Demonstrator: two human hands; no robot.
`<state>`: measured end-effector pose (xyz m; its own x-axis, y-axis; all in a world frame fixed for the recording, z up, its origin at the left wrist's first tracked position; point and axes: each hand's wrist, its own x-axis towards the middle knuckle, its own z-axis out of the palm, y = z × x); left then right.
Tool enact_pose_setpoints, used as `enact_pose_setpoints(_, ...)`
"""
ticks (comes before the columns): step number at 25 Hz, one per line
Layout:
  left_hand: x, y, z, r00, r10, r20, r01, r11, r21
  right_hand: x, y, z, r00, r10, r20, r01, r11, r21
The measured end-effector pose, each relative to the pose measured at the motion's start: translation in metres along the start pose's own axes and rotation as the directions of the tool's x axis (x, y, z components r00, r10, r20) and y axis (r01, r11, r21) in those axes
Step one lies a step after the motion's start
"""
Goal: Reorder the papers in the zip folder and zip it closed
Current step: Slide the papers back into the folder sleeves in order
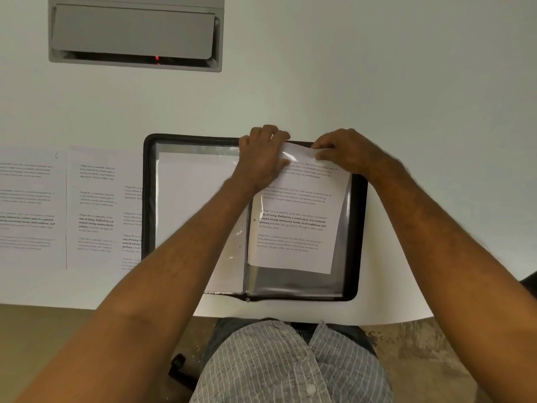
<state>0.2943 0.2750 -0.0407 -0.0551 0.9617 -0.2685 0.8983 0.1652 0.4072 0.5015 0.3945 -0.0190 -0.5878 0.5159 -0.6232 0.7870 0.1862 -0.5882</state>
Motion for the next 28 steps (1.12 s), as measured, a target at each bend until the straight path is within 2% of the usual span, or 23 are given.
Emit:
enact_pose_setpoints(6, 0.008, 0.001, -0.005, 0.997, -0.054, -0.051, 0.056, 0.998, 0.031, -0.006, 0.003, -0.002, 0.999, 0.012, -0.037, -0.010, 0.999, 0.051)
enact_pose_setpoints(12, 0.025, -0.002, -0.012, 0.990, -0.056, 0.129, 0.055, 0.998, 0.005, -0.008, 0.010, -0.004, 0.997, 0.076, 0.016, -0.075, 0.996, -0.039)
enact_pose_setpoints(15, 0.024, -0.003, -0.011, 0.986, -0.033, 0.162, 0.031, 0.999, 0.013, -0.012, 0.018, -0.005, 0.994, 0.110, -0.017, -0.107, 0.989, 0.105)
enact_pose_setpoints(22, 0.021, 0.002, -0.007, 0.989, -0.034, 0.142, 0.042, 0.998, -0.052, -0.021, 0.019, -0.001, 0.989, 0.126, -0.073, -0.104, 0.961, 0.257)
enact_pose_setpoints(24, 0.023, 0.001, -0.009, 0.987, -0.025, 0.158, 0.034, 0.998, -0.059, -0.030, 0.021, 0.002, 0.979, 0.169, -0.113, -0.110, 0.908, 0.404)
enact_pose_setpoints(28, 0.027, -0.001, -0.015, 0.972, 0.018, 0.234, -0.023, 1.000, 0.019, -0.056, 0.029, 0.027, 0.939, 0.296, -0.175, -0.083, 0.690, 0.719)
